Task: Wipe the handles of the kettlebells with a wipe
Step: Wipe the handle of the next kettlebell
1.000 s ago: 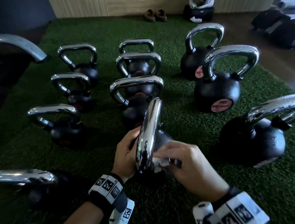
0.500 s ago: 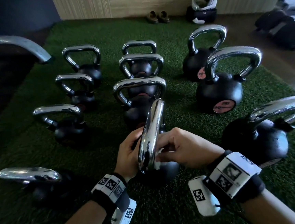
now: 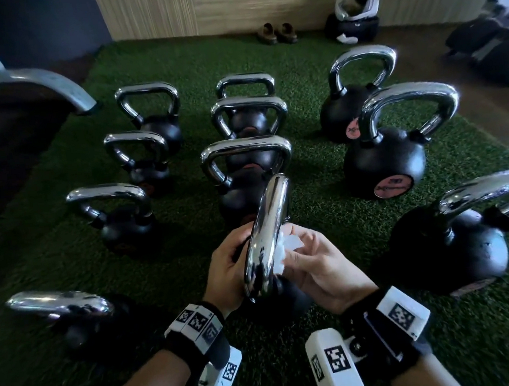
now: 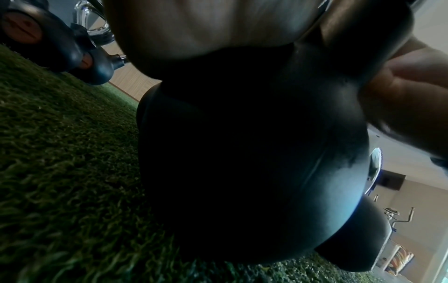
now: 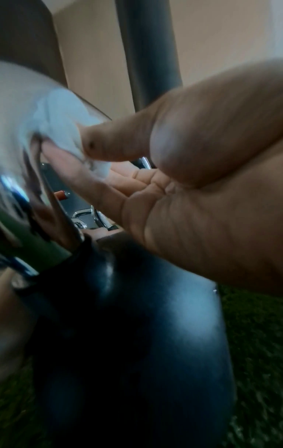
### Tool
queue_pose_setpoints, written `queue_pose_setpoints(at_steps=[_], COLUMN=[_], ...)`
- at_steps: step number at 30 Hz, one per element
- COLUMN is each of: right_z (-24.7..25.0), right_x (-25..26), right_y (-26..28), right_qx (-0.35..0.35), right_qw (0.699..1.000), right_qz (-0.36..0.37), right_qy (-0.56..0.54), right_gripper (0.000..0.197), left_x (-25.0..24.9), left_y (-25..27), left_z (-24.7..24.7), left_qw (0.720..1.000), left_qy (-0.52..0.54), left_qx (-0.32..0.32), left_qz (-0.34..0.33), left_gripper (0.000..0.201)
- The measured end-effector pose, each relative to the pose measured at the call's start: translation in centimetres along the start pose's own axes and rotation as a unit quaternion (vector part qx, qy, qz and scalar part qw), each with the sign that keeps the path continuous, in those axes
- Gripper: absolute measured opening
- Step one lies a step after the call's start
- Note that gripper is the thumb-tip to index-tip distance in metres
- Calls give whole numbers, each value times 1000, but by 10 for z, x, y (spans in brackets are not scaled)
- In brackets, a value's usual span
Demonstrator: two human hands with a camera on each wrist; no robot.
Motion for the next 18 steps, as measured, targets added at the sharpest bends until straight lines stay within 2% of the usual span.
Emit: queue_pose_setpoints(at_steps=[3,5,7,10,13,18], right_z=[4,12,18,19,9,11], right_x=[8,19,35,55,63,79], right_y=[-6,-12,-15,-9,3,-4], right_qx=[6,-36,-86,-142,-189,-280], right_qw=[998,993,982,940,881,811], right_qz=[42,89,141,203,237,268], right_qy=[55,67,96,233,362,438], right_gripper=[25,40,41,33,35,33], left_x=[1,2,2,0,-2,-3], left_y=[0,-2,-1,0,0,0], left_z=[5,5,7,9,10,8], left_qw=[999,999,998,998,995,994], left_qy=[8,9,-12,-17,-51,-69], left_qx=[-16,-14,-25,-35,-41,-40], left_qz=[-29,-39,-48,-53,-71,-72], left_gripper=[31,34,28,28,27,34])
Point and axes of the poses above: each hand's wrist, its own y-axis away from the middle knuckle, its own z-axis out of the back of the hand, x = y × z, the point moved 9 cm from there along -y, towards the middle knuckle, and after that the axes turned 5 degrees about z, right-handed, at the moved point
